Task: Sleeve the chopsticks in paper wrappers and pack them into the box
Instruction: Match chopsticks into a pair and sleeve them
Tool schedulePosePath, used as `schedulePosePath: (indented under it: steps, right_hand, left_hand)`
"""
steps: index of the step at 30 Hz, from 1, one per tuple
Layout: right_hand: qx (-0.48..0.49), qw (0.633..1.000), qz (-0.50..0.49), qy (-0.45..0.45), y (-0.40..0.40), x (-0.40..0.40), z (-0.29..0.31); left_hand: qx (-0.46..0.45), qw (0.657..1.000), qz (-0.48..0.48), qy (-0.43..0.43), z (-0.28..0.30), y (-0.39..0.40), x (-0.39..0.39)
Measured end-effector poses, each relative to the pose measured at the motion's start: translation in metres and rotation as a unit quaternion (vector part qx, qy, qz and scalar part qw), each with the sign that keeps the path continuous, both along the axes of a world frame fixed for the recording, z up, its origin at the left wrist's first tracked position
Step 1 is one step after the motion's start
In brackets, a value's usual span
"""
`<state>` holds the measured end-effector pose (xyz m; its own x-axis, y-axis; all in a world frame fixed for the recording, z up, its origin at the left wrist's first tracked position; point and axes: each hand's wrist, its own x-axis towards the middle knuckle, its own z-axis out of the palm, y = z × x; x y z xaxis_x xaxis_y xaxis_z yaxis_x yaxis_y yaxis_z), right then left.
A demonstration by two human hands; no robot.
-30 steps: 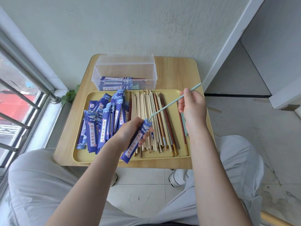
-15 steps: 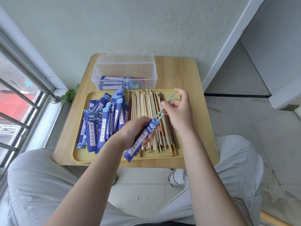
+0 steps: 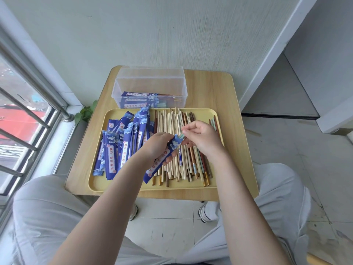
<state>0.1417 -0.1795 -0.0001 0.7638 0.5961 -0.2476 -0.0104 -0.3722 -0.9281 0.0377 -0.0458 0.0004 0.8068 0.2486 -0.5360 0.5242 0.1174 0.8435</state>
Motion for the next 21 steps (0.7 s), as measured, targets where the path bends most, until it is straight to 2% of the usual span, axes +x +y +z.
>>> schedulePosePath:
  steps: [4,6,8,10,13,15,18,21]
  right_hand:
    - [0.034,0.995,-0.011,0.095,0.010,0.014,0.011]
    - [0.067,0.989,-0.052,0.118,0.024,0.022,0.017]
    - [0.104,0.981,-0.099,0.131,0.039,0.031,0.023]
    - [0.137,0.970,-0.148,0.133,0.057,0.042,0.030]
    - [0.189,0.945,-0.239,0.116,0.086,0.065,0.034]
    - [0.186,0.938,-0.287,0.062,0.108,0.081,0.032]
    - [0.119,0.950,-0.286,-0.038,0.137,0.094,0.024]
    - [0.030,0.971,-0.208,-0.115,0.169,0.092,0.013]
  left_hand:
    - [0.106,0.994,-0.020,-0.003,0.021,0.018,0.012]
    - [0.202,0.979,-0.013,-0.030,0.032,0.027,0.023]
    - [0.385,0.919,-0.020,-0.078,0.036,0.037,0.036]
    - [0.503,0.854,0.000,-0.135,0.037,0.052,0.048]
    - [0.555,0.807,0.096,-0.174,0.034,0.080,0.061]
    - [0.585,0.788,0.148,-0.124,0.024,0.103,0.064]
    - [0.593,0.796,0.120,-0.015,0.007,0.123,0.062]
    - [0.572,0.815,0.094,-0.005,-0.009,0.130,0.060]
